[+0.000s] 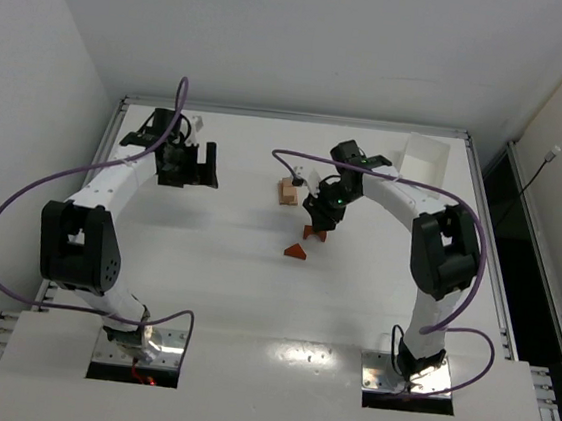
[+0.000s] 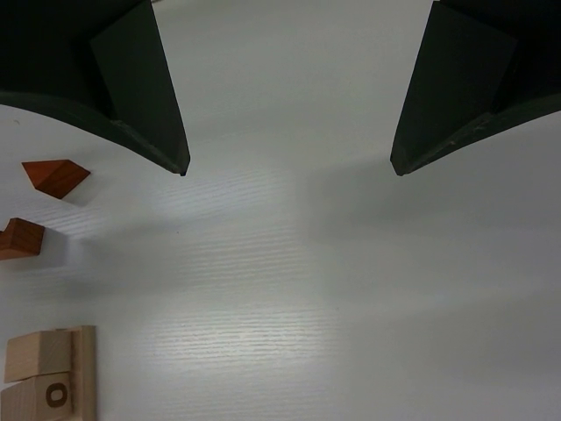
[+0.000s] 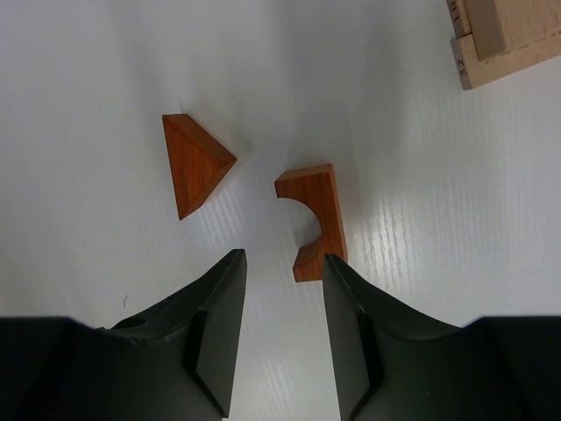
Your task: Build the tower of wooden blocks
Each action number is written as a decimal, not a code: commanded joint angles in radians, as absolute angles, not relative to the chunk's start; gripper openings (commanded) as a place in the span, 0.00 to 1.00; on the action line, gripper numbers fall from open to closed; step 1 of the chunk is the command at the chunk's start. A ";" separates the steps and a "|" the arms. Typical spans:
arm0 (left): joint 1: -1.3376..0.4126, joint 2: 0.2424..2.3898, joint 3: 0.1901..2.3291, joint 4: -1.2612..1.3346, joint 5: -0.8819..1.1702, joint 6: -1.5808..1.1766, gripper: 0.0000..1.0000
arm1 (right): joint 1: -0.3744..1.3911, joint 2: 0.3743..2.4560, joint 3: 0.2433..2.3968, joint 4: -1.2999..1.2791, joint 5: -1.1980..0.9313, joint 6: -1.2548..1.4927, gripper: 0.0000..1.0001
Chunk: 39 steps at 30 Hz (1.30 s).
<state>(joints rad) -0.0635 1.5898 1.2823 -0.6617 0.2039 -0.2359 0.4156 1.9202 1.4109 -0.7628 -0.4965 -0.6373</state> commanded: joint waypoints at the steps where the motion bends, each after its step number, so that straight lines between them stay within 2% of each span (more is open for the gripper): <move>1: -0.054 1.601 1.331 -0.661 0.235 -0.221 1.00 | 0.422 1.925 1.448 -0.762 -0.508 -0.692 0.37; 17: -0.044 1.629 1.359 -0.672 0.244 -0.221 1.00 | 0.422 2.051 1.554 -0.828 -0.459 -0.736 0.35; 39: -0.035 1.657 1.368 -0.681 0.244 -0.221 1.00 | 0.431 2.108 1.585 -0.851 -0.430 -0.755 0.34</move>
